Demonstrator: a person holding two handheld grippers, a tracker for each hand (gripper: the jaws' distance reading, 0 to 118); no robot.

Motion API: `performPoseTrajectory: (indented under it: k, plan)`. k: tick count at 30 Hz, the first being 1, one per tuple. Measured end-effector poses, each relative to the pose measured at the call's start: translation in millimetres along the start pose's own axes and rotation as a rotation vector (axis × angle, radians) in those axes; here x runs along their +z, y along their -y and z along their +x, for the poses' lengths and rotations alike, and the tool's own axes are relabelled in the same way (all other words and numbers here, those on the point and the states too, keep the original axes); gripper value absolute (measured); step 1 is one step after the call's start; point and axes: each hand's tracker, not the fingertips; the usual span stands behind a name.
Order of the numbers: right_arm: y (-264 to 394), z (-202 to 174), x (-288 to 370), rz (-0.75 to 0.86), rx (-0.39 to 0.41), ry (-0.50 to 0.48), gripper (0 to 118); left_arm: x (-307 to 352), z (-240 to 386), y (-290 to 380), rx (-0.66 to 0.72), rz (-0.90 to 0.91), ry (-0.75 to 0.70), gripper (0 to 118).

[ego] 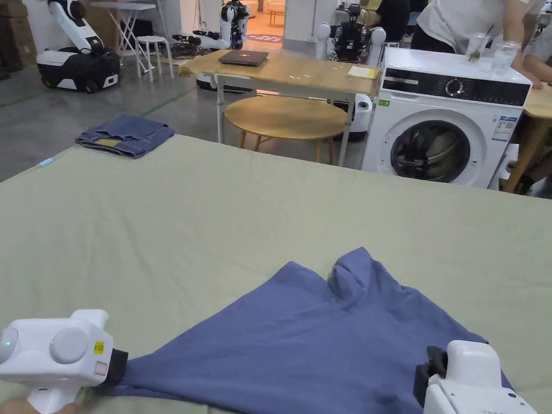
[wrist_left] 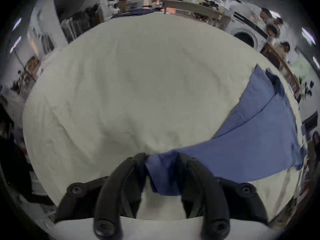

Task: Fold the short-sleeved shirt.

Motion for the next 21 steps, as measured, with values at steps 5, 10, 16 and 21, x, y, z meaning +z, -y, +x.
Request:
performPoseTrajectory:
  k: [5,10,16,21]
  plan:
    - [-34,28,-49,-0.044,-0.002,-0.025,0,1,-5,0,0.008,0.023,0.058,0]
    - [-79,62,-143,-0.217,0.022,-0.136,51,3,-16,9,0.085,0.051,0.115,0]
    - [-102,60,-245,-0.427,0.085,-0.203,64,2,-16,9,0.1,0.053,0.108,0]
    - [-94,58,-295,-0.588,0.017,-0.239,64,2,-15,8,0.104,0.048,0.105,0]
